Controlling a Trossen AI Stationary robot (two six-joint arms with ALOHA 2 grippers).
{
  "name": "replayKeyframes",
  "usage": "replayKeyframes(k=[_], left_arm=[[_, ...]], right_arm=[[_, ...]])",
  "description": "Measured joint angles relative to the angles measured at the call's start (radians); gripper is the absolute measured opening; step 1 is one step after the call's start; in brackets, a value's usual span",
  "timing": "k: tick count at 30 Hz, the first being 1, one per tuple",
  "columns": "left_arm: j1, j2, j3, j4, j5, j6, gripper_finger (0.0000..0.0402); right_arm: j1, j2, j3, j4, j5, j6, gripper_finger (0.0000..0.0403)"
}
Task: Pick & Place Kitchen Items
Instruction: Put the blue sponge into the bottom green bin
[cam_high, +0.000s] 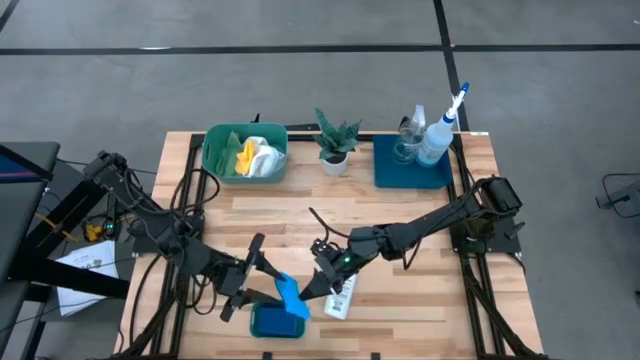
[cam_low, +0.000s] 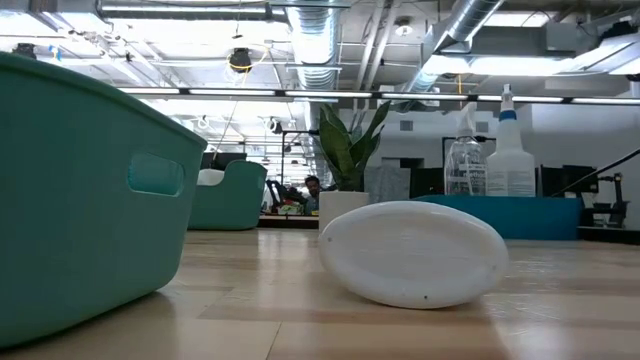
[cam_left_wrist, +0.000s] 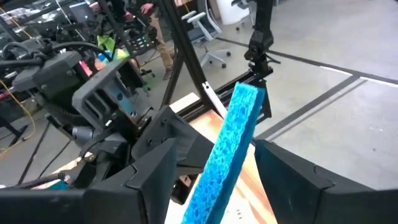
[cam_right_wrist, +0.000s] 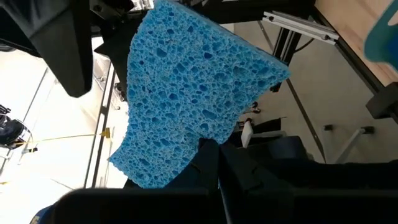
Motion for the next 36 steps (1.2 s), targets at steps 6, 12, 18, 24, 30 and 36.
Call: replayKeyframes(k=[6,12,18,24,30,36], left_arm=[[0.021,0.000,0.000,-0.016,0.030,0.000,0.0211],[0.035,0.006,0.000,-0.036,0.035,0.000,0.0203],[0.035,0.006,0.000,-0.038,0.035,0.025,0.0173],[0.041,0.006,0.000,-0.055,0.032,0.023,0.0101],[0.055,0.005,0.000,-0.060,0.038,-0.029,0.0013],[0.056,-0.002,-0.001,-0.074,0.044,-0.111,0.0006]], right_arm=[[0.000,0.000,0.000,0.019,0.012,0.008,0.0000],[0.000,0.000,0.000,0.039,0.027,0.012,0.0000],[-0.003,0.000,0.000,0.045,0.032,0.011,0.0000],[-0.013,0.000,0.000,0.050,0.034,0.005,0.0000],[-0.018,0.000,0.000,0.050,0.051,-0.033,0.0000],[-0.016,0.000,0.000,0.035,0.120,-0.110,0.0012]])
